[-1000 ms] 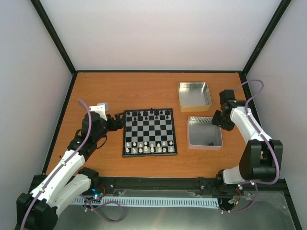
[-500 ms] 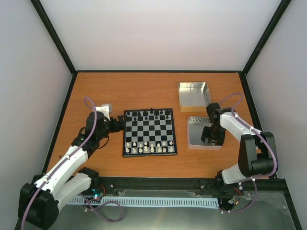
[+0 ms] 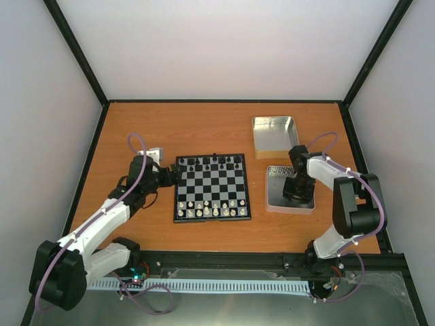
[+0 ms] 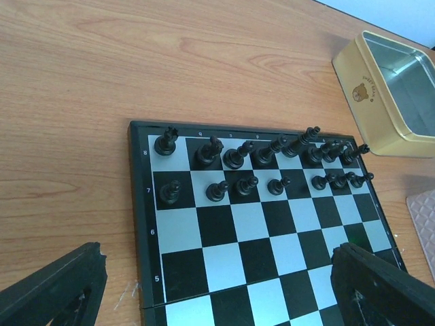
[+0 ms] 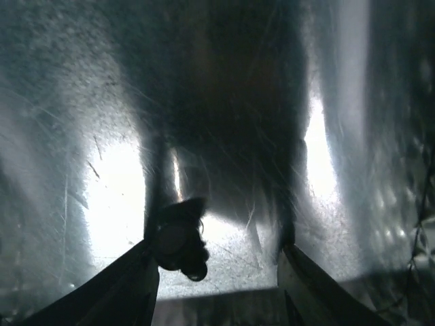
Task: Set up the chess pieces on the board
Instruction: Pick up the chess piece from the storage box.
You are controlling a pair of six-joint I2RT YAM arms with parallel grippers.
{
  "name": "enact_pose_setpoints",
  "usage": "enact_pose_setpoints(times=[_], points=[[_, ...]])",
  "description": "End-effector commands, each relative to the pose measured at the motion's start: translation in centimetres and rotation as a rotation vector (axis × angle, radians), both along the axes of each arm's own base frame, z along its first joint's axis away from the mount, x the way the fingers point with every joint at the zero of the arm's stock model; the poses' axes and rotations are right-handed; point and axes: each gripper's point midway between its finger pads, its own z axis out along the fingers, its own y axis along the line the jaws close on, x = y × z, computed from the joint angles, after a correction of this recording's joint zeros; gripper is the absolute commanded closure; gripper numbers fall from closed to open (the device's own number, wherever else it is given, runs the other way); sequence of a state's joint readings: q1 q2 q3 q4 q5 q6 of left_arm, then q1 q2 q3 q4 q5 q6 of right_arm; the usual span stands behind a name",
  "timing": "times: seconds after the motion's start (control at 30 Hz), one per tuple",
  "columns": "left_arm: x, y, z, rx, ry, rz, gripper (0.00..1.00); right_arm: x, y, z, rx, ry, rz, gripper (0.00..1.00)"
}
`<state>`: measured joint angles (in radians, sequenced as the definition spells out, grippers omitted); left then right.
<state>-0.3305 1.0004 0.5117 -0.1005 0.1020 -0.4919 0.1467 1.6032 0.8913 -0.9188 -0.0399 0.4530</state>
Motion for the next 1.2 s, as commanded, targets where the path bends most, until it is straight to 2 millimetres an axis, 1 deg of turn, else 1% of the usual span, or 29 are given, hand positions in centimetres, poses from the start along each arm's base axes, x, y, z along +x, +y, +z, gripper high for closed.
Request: enact_pose_setpoints(times=[0.0, 0.1, 0.17, 0.2, 0.4, 0.53, 0.67, 0.8, 0.97, 1.03, 1.17], points=[[1.5, -0.2, 2.5, -0.003, -0.081, -0.003, 0.09, 1.5, 0.3, -0.6, 0.007, -0.053, 0.003, 0.54], [1.6, -0.2, 2.6, -0.002, -0.082, -0.003, 0.09, 1.3, 0.2, -1.2, -0.001, -0.03, 0.015, 0.66], [1.7, -0.2, 2.6, -0.001, -0.08, -0.004, 0.09, 1.3, 0.3, -1.4, 0.008, -0.022, 0.015, 0.77], [1.7, -0.2, 2.6, 0.0, -0.08, -0.003, 0.09, 1.3, 0.5, -1.5, 0.013, -0.024, 0.011, 0.8], [1.6, -0.3, 2.9, -0.008, -0.088, -0.009, 0.09, 2.1, 0.6, -1.6, 0.02, -0.055, -0.004, 0.89], [1.4, -0.8, 3.4, -0.025, -0.1, -0.038, 0.09, 3.2, 0.8, -1.2, 0.029, -0.115, -0.034, 0.92], [0.9, -1.9, 4.3, -0.067, -0.123, -0.105, 0.09, 5.6, 1.9, 0.8, 0.097, -0.233, -0.081, 0.9], [0.1, -3.4, 6.0, -0.114, -0.172, -0.202, 0.09, 7.4, 3.6, 2.8, 0.207, -0.332, -0.133, 0.88], [-0.8, -4.5, 8.0, -0.171, -0.221, -0.274, 0.09, 8.4, 4.7, 4.7, 0.297, -0.415, -0.176, 0.87], [-1.2, -5.1, 8.4, -0.202, -0.225, -0.305, 0.09, 8.5, 5.1, 5.4, 0.33, -0.434, -0.184, 0.87], [-1.9, -6.5, 9.2, -0.268, -0.223, -0.357, 0.09, 8.5, 6.4, 7.4, 0.425, -0.468, -0.187, 0.86]])
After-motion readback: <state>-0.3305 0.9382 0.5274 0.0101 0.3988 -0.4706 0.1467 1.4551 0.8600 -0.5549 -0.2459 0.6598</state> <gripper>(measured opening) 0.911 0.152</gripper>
